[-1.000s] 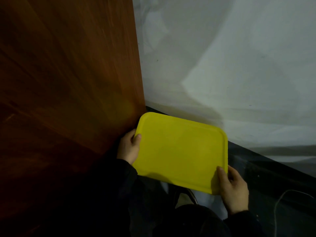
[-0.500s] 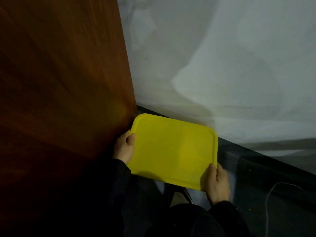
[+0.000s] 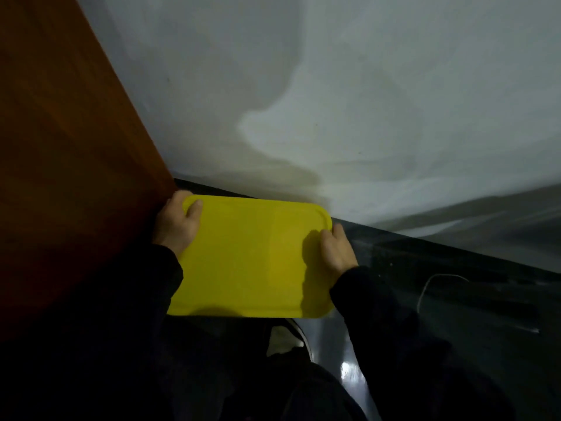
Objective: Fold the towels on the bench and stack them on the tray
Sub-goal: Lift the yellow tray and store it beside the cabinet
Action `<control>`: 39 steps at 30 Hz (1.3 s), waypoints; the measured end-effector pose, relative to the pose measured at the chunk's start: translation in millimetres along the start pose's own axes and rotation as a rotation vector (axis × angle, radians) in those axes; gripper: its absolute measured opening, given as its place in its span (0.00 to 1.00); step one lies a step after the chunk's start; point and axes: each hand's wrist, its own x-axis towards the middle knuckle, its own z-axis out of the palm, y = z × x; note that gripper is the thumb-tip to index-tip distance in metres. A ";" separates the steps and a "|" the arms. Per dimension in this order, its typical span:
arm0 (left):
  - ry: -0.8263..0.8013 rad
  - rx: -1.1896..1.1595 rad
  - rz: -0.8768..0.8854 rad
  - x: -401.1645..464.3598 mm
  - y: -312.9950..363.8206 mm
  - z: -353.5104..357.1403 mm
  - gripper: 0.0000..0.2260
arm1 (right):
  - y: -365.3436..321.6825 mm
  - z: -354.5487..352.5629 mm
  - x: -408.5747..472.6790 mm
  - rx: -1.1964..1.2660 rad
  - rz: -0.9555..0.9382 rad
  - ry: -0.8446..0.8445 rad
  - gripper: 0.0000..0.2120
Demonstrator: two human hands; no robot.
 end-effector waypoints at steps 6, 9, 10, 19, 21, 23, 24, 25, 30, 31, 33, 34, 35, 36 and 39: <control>0.003 0.037 -0.006 -2.7 -4.7 -2.1 0.14 | 6.8 12.8 15.3 0.014 -0.171 0.174 0.17; 0.010 0.073 0.005 -2.3 -4.7 -1.3 0.13 | 12.3 2.7 24.7 0.066 -0.217 0.188 0.15; 0.008 0.082 -0.001 -2.6 -2.8 -0.8 0.13 | 10.6 0.4 27.4 0.072 -0.223 0.195 0.16; 0.054 0.270 0.040 -1.4 -5.2 4.9 0.15 | 9.9 8.7 27.4 0.178 -0.198 0.164 0.13; 0.042 0.324 0.009 -4.6 -3.0 5.8 0.17 | 22.1 9.5 4.3 0.261 -0.134 0.106 0.17; 0.025 0.364 -0.014 -6.3 -2.3 6.8 0.18 | 32.7 12.9 -7.2 0.236 -0.116 0.132 0.19; 0.021 0.371 -0.013 -8.1 -1.3 7.1 0.19 | 31.7 12.9 -10.4 0.121 -0.132 0.177 0.19; 0.020 0.371 -0.009 -10.7 -0.3 7.6 0.19 | 30.4 11.5 -11.0 -0.032 -0.142 0.235 0.19; 0.072 0.204 -0.163 -45.4 -17.9 3.4 0.22 | 42.2 21.2 -33.9 -0.090 -0.102 0.269 0.21; 0.076 0.187 -0.215 -55.8 -24.6 2.6 0.22 | 54.6 27.4 -43.8 -0.080 -0.109 0.291 0.21; 0.102 0.159 -0.268 -73.7 -35.4 0.6 0.21 | 72.1 36.6 -63.0 -0.009 -0.090 0.321 0.19; 0.113 0.144 -0.280 -78.4 -38.2 0.3 0.21 | 76.4 39.8 -66.0 0.080 -0.062 0.317 0.18; 0.114 0.145 -0.279 -79.1 -38.9 0.1 0.21 | 76.9 41.9 -64.6 0.171 -0.034 0.316 0.17; 0.109 0.163 -0.263 -76.5 -38.5 0.9 0.21 | 74.0 41.9 -61.0 0.229 -0.017 0.320 0.18; 0.127 0.252 -0.191 -69.4 -34.9 4.9 0.20 | 71.4 42.5 -46.6 0.337 -0.007 0.344 0.19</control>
